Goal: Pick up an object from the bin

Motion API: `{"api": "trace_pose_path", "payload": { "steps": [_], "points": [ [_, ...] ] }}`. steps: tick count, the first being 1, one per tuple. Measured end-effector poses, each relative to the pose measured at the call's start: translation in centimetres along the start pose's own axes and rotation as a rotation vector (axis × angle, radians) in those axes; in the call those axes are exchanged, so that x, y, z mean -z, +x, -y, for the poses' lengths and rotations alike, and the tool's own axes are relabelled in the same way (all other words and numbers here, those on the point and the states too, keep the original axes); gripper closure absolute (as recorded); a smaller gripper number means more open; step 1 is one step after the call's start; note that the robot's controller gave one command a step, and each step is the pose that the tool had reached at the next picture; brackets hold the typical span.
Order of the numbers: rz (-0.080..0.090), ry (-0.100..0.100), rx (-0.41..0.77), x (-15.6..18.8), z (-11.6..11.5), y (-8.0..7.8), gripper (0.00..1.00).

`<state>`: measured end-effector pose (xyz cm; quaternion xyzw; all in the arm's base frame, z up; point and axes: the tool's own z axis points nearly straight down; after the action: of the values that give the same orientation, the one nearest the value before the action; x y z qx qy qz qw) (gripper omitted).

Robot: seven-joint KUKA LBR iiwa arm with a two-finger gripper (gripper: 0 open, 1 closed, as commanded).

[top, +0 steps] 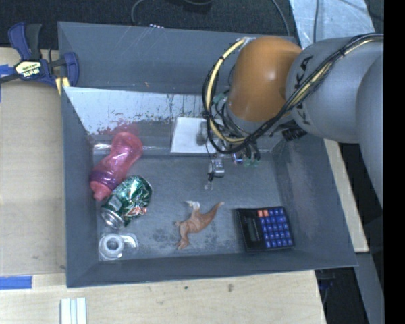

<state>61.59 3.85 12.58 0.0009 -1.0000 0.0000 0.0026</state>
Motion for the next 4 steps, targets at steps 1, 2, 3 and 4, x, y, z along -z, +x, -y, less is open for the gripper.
{"api": "trace_pose_path", "payload": {
  "steps": [1,2,3,4],
  "points": [
    [0.008,0.0,-0.001,0.5,0.0,-0.2,0.0],
    [0.006,0.0,0.344,-0.5,-2.1,6.4,0.0],
    [0.005,0.0,0.487,-0.5,-3.0,9.6,0.0],
    [0.01,0.001,0.664,1.1,-4.0,9.8,0.0]
  ]
}}
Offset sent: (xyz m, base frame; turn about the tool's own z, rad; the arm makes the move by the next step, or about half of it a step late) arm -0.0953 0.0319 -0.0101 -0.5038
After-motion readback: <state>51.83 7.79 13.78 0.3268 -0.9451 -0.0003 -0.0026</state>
